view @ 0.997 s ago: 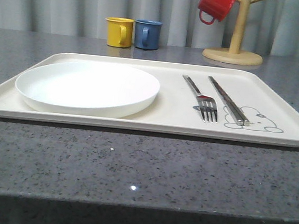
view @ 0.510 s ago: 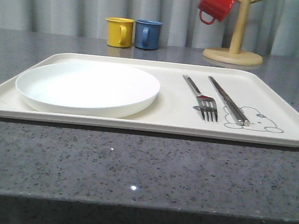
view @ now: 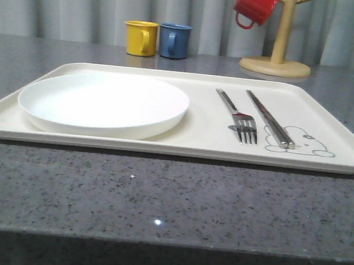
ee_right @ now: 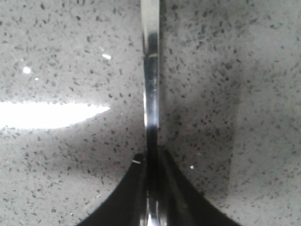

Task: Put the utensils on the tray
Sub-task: 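Grasp the silver spoon with the right gripper, then lower the spoon onto the tray beside the chopsticks and release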

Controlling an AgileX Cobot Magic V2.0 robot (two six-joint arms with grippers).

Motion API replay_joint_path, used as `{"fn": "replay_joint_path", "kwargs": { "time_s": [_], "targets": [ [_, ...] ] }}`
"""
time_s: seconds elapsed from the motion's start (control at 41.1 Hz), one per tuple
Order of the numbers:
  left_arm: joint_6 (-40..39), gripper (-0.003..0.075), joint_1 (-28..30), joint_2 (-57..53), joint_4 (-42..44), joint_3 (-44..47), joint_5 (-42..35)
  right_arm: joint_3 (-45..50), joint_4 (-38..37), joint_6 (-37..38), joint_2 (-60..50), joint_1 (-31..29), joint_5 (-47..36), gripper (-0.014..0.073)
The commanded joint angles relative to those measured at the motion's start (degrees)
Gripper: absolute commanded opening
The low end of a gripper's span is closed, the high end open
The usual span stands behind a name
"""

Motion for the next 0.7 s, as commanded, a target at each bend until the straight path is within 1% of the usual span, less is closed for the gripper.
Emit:
{"fn": "replay_joint_path", "kwargs": {
  "time_s": [0.0, 0.194, 0.243, 0.365, 0.438, 0.535, 0.681],
  "targets": [
    [-0.5, 0.0422, -0.4, 0.1, -0.2, -1.4, -3.9, -1.3, 2.5, -0.8, -3.2, 0.0, 0.1, -0.0015],
    [-0.5, 0.0422, -0.4, 0.1, -0.2, -1.4, -3.9, -1.3, 9.8, -0.8, -6.5, 1.9, 3.2, -0.0015],
    [-0.5, 0.0422, -0.4, 0.1, -0.2, -1.4, -3.9, -1.3, 12.4, -0.8, -7.7, 3.2, 4.3, -0.0015],
    [-0.5, 0.0422, -0.4, 0.1, -0.2, -1.4, -3.9, -1.3, 15.5, -0.6, -10.3, 8.1, 8.1, -0.0015],
    [-0.5, 0.0422, -0.4, 0.1, -0.2, -1.4, -3.9, -1.3, 16.3, 2.1, -11.3, 11.8, 10.3, -0.0015],
    [-0.5, 0.0422, -0.4, 0.1, -0.2, -1.4, -3.9, -1.1, 16.3, 8.3, -11.3, 16.5, 11.8, -0.0015],
    [-0.5, 0.0422, -0.4, 0.1, -0.2, -1.4, -3.9, 0.9, 16.1, 16.5, -11.2, 21.5, 6.5, -0.0015]
  ]
}}
